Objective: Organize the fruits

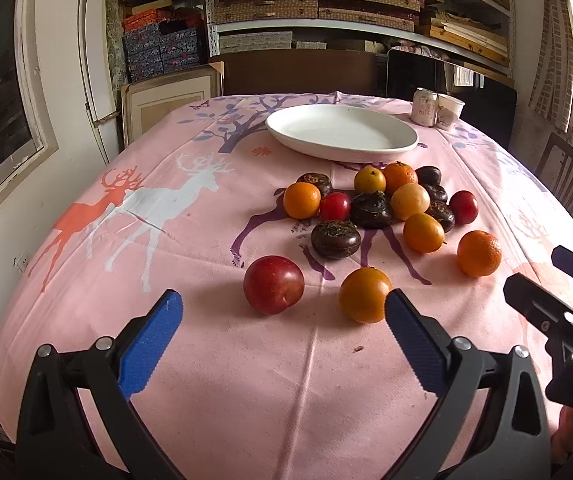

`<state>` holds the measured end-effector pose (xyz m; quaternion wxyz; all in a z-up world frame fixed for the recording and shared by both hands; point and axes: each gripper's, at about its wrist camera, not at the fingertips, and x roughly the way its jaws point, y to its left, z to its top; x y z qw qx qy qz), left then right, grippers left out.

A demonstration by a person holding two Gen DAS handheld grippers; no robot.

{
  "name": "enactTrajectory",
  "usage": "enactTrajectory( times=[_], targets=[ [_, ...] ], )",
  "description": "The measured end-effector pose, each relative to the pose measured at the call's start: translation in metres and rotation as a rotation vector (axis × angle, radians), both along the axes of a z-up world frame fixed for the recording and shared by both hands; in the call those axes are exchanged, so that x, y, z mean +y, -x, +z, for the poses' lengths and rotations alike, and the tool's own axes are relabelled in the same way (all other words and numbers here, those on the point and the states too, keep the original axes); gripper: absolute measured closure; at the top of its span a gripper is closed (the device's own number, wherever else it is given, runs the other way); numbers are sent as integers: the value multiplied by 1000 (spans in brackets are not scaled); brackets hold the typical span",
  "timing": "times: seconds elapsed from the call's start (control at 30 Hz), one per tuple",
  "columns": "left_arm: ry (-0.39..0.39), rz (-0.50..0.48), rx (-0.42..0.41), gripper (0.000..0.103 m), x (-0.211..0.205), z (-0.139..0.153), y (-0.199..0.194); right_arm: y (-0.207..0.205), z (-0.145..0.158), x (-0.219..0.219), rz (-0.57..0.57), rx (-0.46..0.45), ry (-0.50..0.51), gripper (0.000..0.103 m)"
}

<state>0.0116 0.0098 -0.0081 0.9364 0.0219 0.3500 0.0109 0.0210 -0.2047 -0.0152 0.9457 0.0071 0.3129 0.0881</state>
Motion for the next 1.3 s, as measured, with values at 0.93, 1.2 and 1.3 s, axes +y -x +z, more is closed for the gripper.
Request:
enactTrajectory(
  times=[0.93, 1.2, 1.3],
  targets=[
    [-7, -11, 31, 4, -8, -6, -11, -9, -7, -5, -8, 25, -32, 3],
    [-14, -23, 18, 4, -11, 1, 1, 0, -2, -6, -9, 7, -29, 3],
    [-15, -23, 16, 4, -12, 3, 4, 3, -1, -5, -8, 2, -28, 3]
  ],
)
